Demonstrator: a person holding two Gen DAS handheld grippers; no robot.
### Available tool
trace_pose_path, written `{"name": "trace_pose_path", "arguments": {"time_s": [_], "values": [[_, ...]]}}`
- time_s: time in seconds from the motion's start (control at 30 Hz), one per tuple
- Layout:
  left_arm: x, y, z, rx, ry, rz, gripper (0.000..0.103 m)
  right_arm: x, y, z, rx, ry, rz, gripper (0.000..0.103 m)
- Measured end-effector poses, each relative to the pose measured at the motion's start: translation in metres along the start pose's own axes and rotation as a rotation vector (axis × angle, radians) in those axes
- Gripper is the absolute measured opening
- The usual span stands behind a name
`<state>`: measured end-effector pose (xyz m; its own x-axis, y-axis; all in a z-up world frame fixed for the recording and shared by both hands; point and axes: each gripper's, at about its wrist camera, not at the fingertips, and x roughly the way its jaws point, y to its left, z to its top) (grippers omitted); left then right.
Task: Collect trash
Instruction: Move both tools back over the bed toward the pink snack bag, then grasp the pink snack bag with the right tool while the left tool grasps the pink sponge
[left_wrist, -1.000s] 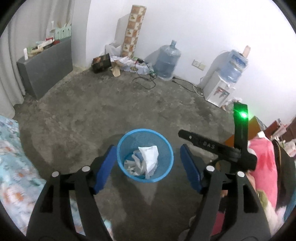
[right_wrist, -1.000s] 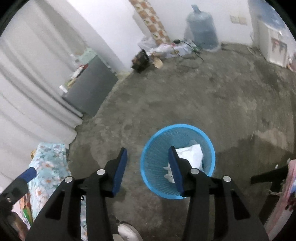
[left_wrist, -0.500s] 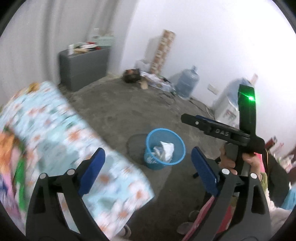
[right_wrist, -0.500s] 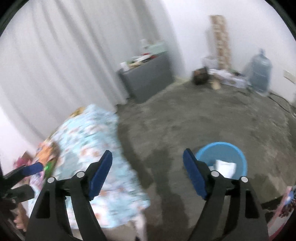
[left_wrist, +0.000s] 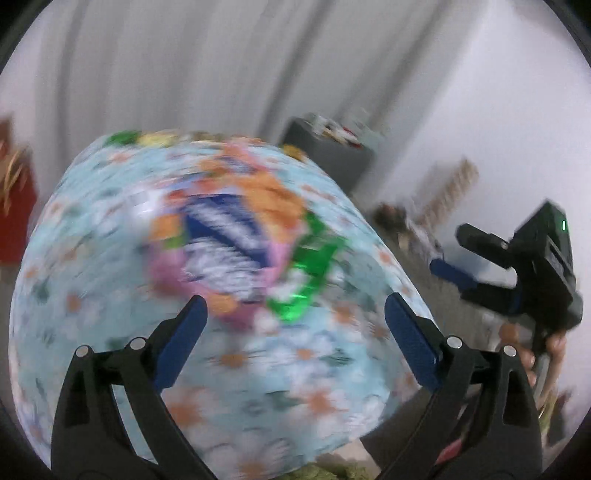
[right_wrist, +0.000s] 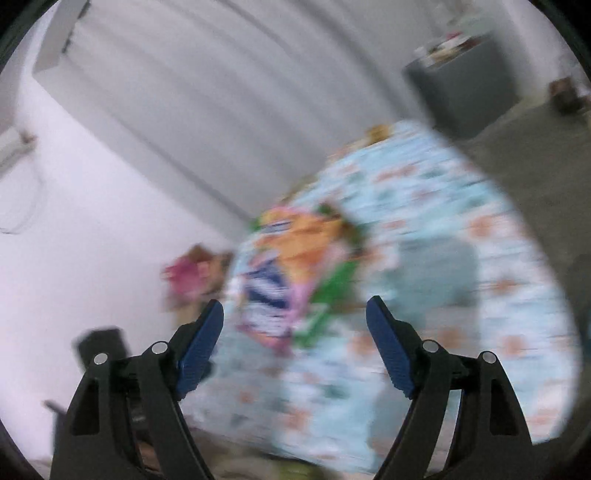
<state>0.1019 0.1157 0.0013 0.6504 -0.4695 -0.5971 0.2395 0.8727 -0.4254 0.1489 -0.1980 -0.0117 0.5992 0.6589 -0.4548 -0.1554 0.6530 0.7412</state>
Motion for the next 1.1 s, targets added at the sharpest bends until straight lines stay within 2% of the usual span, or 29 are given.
{"name": "trace_pose_path", "arguments": {"time_s": [0.07, 0.2, 0.3, 0.5, 0.7, 0.8, 0.87, 0.97, 1.1], "values": [[-0.007, 0.027, -0.001, -0.069, -0.028, 0.012, 0.093, 0.031, 0.012, 0.000, 0.014, 0.028, 0.031, 0.077], [-0.020, 0.069, -0.006, -0.152, -0.069, 0.052, 0.093, 0.077, 0.011, -0.004, 0.071, 0.068, -0.005, 0.074], [-0.021, 0.084, -0.010, -0.167, -0.081, 0.059, 0.093, 0.101, -0.007, -0.003, 0.130, 0.089, -0.046, 0.070], [-0.009, 0.106, -0.014, -0.192, -0.063, 0.067, 0.093, 0.131, -0.036, -0.006, 0.268, 0.113, -0.065, 0.055], [-0.002, 0.116, -0.016, -0.183, -0.076, 0.058, 0.093, 0.147, -0.039, -0.012, 0.283, 0.127, -0.090, 0.038], [0.003, 0.118, -0.016, -0.177, -0.066, 0.055, 0.093, 0.146, -0.042, -0.014, 0.289, 0.121, -0.103, 0.022], [0.003, 0.116, -0.017, -0.167, -0.067, 0.051, 0.093, 0.139, -0.042, -0.015, 0.294, 0.112, -0.079, 0.012], [0.001, 0.114, -0.017, -0.146, -0.081, 0.062, 0.093, 0.119, -0.038, -0.016, 0.273, 0.093, -0.056, 0.007], [-0.003, 0.110, -0.017, -0.127, -0.094, 0.070, 0.093, 0.083, -0.035, -0.016, 0.240, 0.081, -0.013, 0.004]]}}
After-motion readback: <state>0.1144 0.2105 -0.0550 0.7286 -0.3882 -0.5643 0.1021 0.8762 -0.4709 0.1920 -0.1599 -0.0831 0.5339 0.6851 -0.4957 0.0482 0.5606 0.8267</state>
